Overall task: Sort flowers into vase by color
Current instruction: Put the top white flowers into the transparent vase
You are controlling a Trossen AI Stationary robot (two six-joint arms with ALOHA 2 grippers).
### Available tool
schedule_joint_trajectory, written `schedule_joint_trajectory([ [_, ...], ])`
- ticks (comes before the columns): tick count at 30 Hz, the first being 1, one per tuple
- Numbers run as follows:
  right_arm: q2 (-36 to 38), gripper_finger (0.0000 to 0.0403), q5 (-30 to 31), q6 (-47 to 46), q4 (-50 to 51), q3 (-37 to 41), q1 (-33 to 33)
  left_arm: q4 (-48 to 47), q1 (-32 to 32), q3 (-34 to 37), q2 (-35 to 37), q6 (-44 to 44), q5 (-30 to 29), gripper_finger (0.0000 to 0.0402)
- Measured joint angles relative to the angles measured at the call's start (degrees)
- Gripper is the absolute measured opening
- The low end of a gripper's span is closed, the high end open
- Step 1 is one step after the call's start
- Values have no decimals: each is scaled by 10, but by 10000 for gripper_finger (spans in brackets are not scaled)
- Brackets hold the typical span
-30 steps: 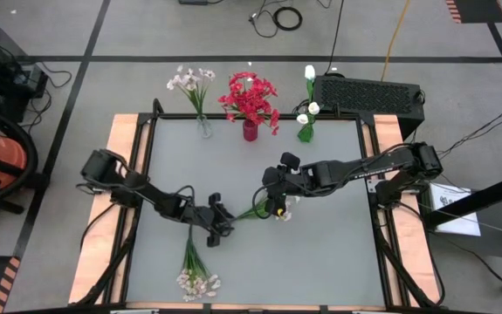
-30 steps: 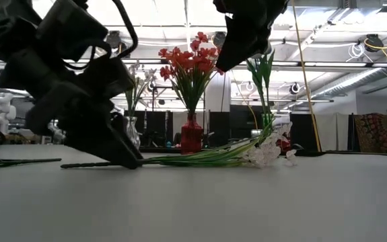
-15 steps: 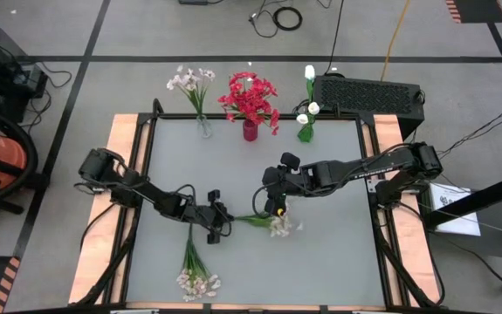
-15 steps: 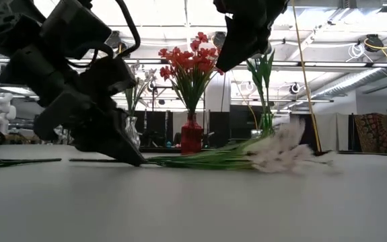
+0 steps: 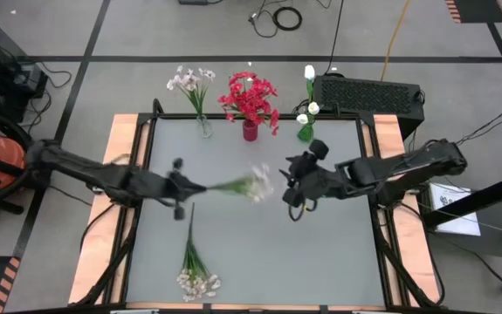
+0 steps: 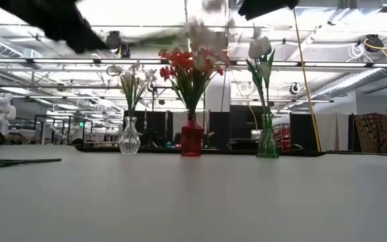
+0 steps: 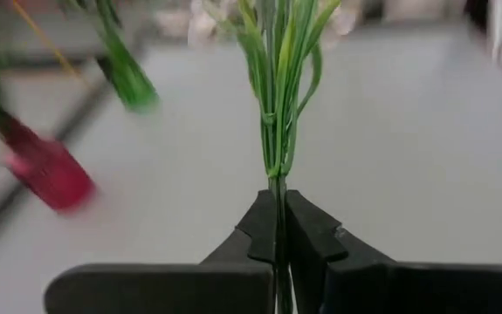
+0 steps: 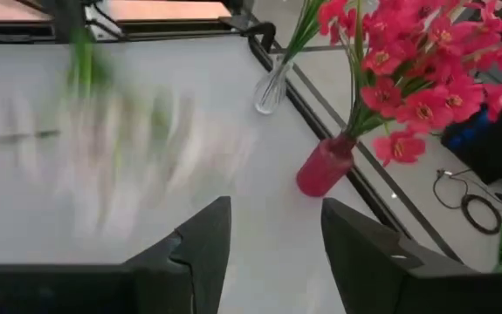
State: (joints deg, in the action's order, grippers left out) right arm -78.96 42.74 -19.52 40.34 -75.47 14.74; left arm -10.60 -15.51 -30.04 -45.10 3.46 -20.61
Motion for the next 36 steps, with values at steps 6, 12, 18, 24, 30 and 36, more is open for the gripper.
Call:
schedule_joint_trajectory([
  [6, 1, 171, 27, -14, 3, 28, 30, 49, 2, 0, 177, -61, -15, 10],
  [12, 0, 171, 35, 67, -189, 64, 9, 138, 2, -1, 233, -163, -27, 10],
  [18, -45, 171, -73, 222, -536, 90, -23, 276, 10, -1, 188, -267, -23, 10],
  [24, -119, 171, -160, 275, -741, 91, -33, 339, 40, -1, 95, -243, 41, 9],
  [30, -153, 171, -192, 286, -816, 91, -35, 468, 50, 0, -9, -206, 119, 11],
  [36, -156, 171, -268, 295, -850, 91, -35, 561, 50, 0, -76, -187, 163, 18],
])
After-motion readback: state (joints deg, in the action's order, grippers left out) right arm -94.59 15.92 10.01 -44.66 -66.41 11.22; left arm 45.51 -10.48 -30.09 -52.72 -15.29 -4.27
